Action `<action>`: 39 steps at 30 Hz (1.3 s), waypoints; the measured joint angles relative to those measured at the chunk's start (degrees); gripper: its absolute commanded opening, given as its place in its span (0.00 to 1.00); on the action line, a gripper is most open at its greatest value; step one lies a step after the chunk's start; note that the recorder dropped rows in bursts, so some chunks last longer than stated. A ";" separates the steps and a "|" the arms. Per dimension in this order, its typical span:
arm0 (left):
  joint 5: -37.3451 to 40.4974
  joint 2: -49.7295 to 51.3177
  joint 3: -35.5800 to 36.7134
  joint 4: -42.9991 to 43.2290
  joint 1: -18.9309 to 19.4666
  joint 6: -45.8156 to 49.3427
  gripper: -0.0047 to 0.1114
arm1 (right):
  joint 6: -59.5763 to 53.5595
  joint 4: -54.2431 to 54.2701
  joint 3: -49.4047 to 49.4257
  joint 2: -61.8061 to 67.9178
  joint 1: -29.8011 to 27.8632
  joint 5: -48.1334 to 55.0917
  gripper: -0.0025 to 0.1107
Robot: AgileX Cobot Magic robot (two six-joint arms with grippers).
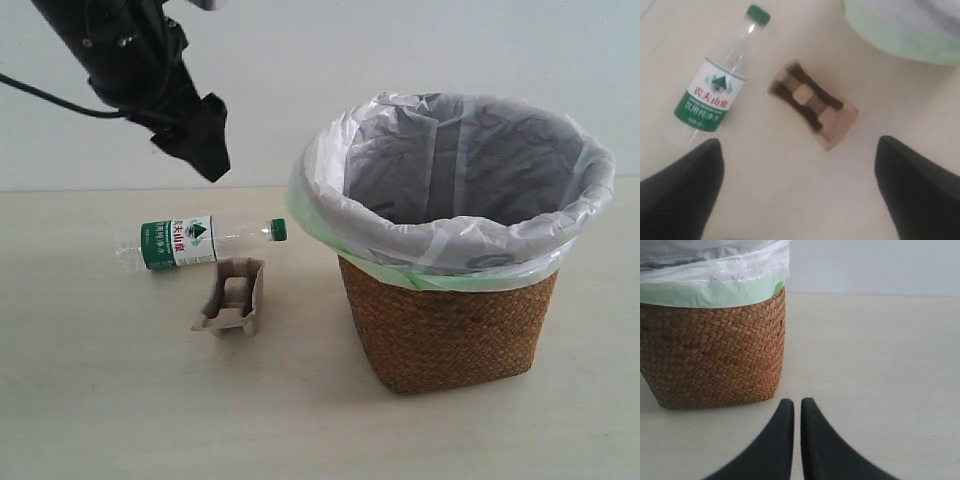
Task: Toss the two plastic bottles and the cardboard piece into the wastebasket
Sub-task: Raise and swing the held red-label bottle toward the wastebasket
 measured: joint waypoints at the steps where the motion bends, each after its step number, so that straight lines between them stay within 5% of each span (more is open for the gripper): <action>1: 0.27 0.00 0.80 0.80 0.10 0.00 0.51 | 0.00 0.00 0.00 0.00 0.00 0.00 0.04; 7: 0.63 0.00 3.37 2.47 0.34 -1.07 0.08 | 0.00 0.00 0.00 0.00 0.00 0.00 0.04; 18: 0.51 -2.27 5.19 1.97 2.10 -8.36 0.07 | 0.00 0.00 0.00 0.00 0.00 0.00 0.04; 28: 0.61 -13.53 20.57 -2.59 3.15 -9.65 0.07 | 0.00 0.00 0.00 0.00 0.00 0.00 0.04; 32: 0.61 -19.53 26.61 -11.70 3.15 -6.08 0.07 | 0.00 0.00 0.00 0.00 0.00 0.00 0.04; 35: 0.63 -23.37 37.24 -31.92 0.32 4.82 0.18 | 0.00 0.00 0.00 0.00 0.00 0.00 0.04; 39: 0.44 -22.68 47.07 -35.56 -9.25 8.07 0.61 | 0.00 0.00 0.00 0.00 0.00 0.00 0.04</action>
